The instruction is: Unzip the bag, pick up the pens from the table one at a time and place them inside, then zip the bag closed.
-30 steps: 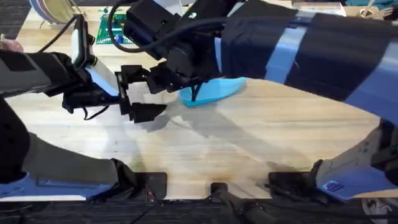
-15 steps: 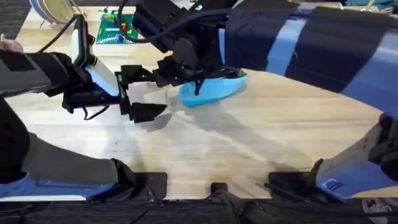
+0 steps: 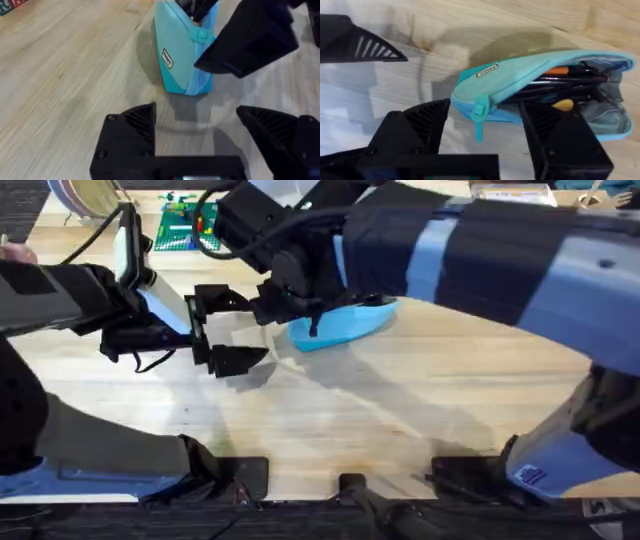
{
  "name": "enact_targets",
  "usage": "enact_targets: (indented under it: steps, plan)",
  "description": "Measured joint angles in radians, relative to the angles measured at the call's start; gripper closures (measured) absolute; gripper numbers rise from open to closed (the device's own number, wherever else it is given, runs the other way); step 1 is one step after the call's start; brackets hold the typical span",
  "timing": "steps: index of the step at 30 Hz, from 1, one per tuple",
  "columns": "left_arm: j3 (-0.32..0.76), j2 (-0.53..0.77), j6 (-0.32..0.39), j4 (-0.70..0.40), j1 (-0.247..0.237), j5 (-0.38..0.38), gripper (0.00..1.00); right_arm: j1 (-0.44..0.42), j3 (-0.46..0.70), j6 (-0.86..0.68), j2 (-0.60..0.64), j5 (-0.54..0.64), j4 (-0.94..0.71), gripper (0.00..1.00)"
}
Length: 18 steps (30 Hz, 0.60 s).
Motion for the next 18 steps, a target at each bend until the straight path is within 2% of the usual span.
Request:
enact_targets:
  steps: [5,14,18]
  plan:
    - [0.0,0.0,0.0,0.0,0.0,0.0,0.007,0.0,0.0,-0.003,0.007,0.012,-0.001,0.237]
    - [0.0,0.0,0.0,0.0,0.0,0.0,0.008,0.001,0.0,-0.008,0.006,0.071,-0.018,0.253]
    - [0.0,0.0,0.0,0.0,0.0,0.0,0.006,0.001,0.0,-0.01,0.006,0.072,-0.019,0.352]
